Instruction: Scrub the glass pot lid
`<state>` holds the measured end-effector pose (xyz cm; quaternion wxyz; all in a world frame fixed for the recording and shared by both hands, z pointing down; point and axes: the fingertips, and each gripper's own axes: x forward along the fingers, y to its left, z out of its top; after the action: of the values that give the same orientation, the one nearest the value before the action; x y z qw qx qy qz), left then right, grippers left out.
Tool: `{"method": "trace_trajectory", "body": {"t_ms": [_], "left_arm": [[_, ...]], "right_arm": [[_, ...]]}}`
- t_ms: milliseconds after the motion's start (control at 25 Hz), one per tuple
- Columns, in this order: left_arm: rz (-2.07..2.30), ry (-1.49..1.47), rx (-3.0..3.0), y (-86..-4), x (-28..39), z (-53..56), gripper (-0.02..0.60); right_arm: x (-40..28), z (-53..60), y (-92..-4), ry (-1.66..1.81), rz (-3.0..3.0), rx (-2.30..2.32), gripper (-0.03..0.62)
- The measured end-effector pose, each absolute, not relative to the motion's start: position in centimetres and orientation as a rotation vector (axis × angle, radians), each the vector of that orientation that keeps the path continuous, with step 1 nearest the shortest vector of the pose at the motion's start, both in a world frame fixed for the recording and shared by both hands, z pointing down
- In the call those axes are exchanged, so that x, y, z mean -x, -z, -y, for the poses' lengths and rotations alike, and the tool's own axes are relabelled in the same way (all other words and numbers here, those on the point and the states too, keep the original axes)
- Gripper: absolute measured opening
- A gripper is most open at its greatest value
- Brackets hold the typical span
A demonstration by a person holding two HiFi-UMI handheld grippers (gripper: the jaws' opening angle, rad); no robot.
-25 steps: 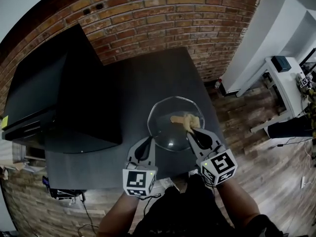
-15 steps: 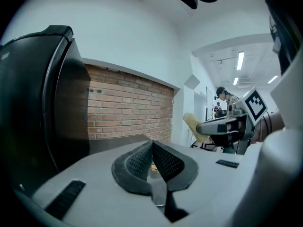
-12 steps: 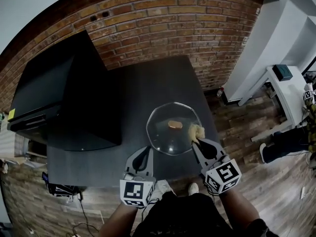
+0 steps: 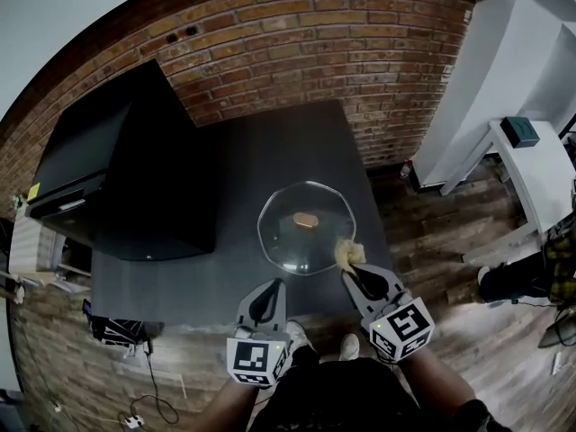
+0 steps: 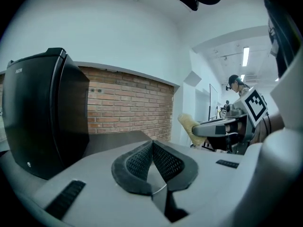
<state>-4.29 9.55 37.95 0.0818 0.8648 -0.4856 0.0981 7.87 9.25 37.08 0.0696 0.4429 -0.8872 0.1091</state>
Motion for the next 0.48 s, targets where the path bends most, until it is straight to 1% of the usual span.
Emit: {"method": "trace_trajectory", "body": {"t_ms": [480], "left_arm": [[1.515,-0.298,-2.547,-38.2,-0.3,-15.4,0.032]], "right_arm": [[-10.6,-14.4,-38.1,-0.356,2.730,-1.205,0.041]]}}
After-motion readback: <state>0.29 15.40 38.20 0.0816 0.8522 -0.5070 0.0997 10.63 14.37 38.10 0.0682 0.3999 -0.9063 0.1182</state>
